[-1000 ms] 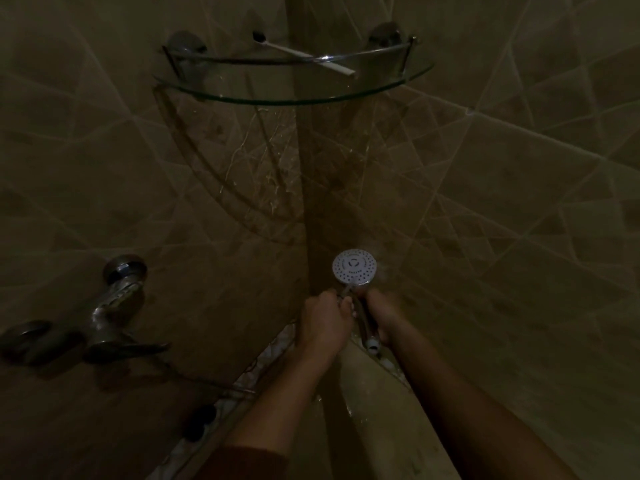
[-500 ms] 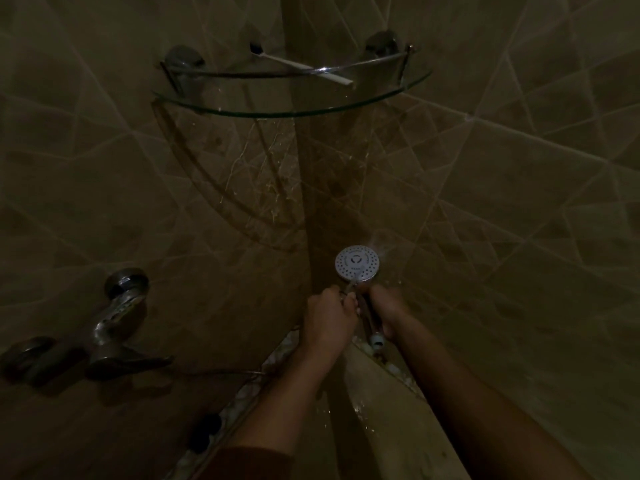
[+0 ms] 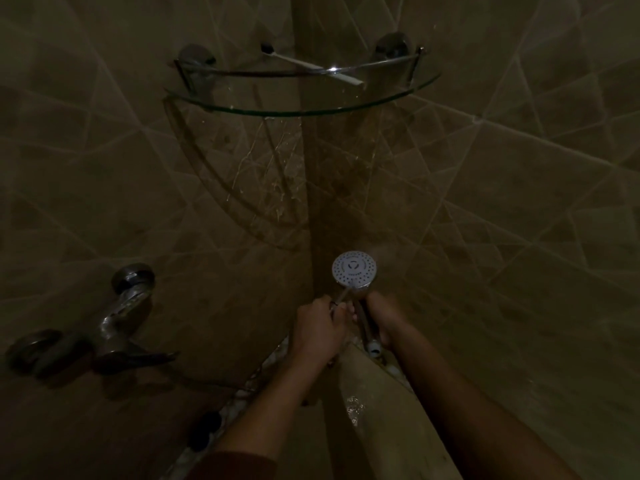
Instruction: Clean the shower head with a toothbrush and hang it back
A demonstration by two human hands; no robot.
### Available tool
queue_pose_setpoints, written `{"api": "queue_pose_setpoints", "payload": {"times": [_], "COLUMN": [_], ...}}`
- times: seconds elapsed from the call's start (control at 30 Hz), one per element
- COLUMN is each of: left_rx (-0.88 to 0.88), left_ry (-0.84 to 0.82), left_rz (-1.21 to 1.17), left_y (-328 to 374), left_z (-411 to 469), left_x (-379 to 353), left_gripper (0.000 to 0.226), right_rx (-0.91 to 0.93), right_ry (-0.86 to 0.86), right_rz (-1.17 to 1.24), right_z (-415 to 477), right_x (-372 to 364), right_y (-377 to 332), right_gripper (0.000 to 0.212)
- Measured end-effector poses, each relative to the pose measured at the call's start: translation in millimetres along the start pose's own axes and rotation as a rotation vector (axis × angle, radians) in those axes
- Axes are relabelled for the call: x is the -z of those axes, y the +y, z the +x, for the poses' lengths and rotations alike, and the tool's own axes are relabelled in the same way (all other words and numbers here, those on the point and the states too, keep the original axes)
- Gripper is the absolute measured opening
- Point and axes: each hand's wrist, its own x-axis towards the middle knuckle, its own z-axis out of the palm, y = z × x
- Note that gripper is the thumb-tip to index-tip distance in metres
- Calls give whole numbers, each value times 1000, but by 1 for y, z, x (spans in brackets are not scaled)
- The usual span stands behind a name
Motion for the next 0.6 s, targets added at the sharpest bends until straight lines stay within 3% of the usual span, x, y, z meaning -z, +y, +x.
{"api": "queue_pose_setpoints", "payload": {"times": [0.43,0.6], "left_rx": [222,141], "left_ry": [-38,-168], "left_rz": [-12,44], "left_y": [-143,-181], "left_z": [-1,15], "left_x": [85,108], "left_gripper": [34,36], "right_rx": [43,57], "right_ry": [-10,-23], "right_rz": [8,50], "right_z": [-22,-35], "right_x": [-25,-33], "right_y": [-3,-3], "right_gripper": [19,20]}}
